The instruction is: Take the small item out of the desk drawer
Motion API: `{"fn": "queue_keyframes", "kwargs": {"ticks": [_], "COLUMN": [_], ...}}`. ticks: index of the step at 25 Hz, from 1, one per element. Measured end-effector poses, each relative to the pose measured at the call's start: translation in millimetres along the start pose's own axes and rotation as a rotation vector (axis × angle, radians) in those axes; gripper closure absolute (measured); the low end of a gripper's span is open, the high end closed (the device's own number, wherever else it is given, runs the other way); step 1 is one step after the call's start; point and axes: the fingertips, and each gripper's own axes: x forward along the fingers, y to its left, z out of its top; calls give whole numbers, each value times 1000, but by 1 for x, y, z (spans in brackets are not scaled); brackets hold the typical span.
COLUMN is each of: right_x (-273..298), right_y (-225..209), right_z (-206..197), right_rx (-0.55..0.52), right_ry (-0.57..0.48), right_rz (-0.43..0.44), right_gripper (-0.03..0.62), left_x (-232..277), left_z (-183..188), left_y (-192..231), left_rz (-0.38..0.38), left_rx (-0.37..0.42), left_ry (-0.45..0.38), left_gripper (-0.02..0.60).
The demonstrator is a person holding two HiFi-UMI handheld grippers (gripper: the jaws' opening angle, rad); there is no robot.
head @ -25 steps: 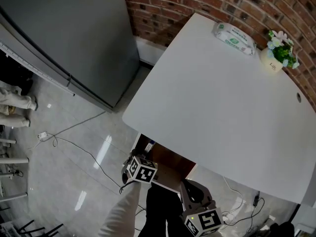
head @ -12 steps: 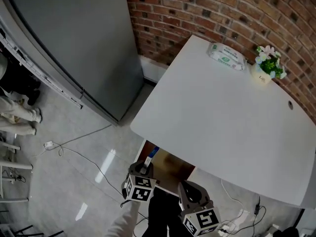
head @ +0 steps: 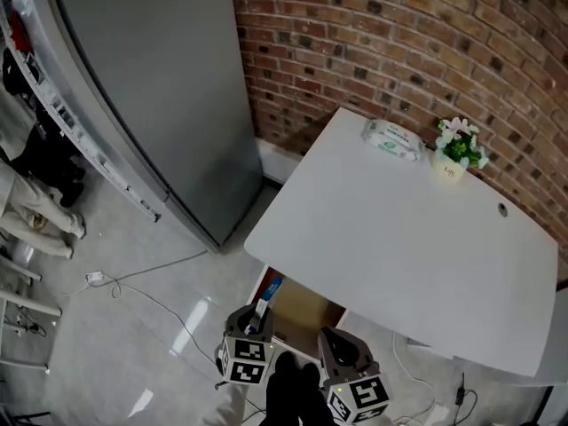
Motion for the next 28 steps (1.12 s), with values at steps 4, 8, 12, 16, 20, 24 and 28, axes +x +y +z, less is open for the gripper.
{"fn": "queue_keyframes", "kwargs": {"ticks": [4, 8, 12, 16, 20, 24, 28], "right_x": [-11, -18, -30, -38, -47, -55, -61], "right_y": [4, 10, 10, 10, 10, 10, 15], "right_z": [19, 38, 49, 64, 75, 85, 94], "right_rx": [-13, -21, -41, -71, -88, -73, -87], "right_ry": [-32, -66, -87, -114, -129, -149, -171], "right_rz": [3, 3, -5, -8, -14, -20, -15], "right_gripper": [568, 568, 568, 568, 568, 568, 568], "left_x": [-35, -68, -94, -118, -137, -159, -179], "left_z": [35, 61, 76, 95, 112, 129, 139], "left_y": [0, 0, -7, -8, -9, -8, -8], "left_rz": [23, 48, 57, 50, 49, 48, 59], "left_rx": [1, -9, -11, -18, 16, 5, 8], "left_ry": [-82, -158, -221, -276, -349, -429, -482], "left_gripper": [492, 492, 492, 492, 492, 492, 492]}}
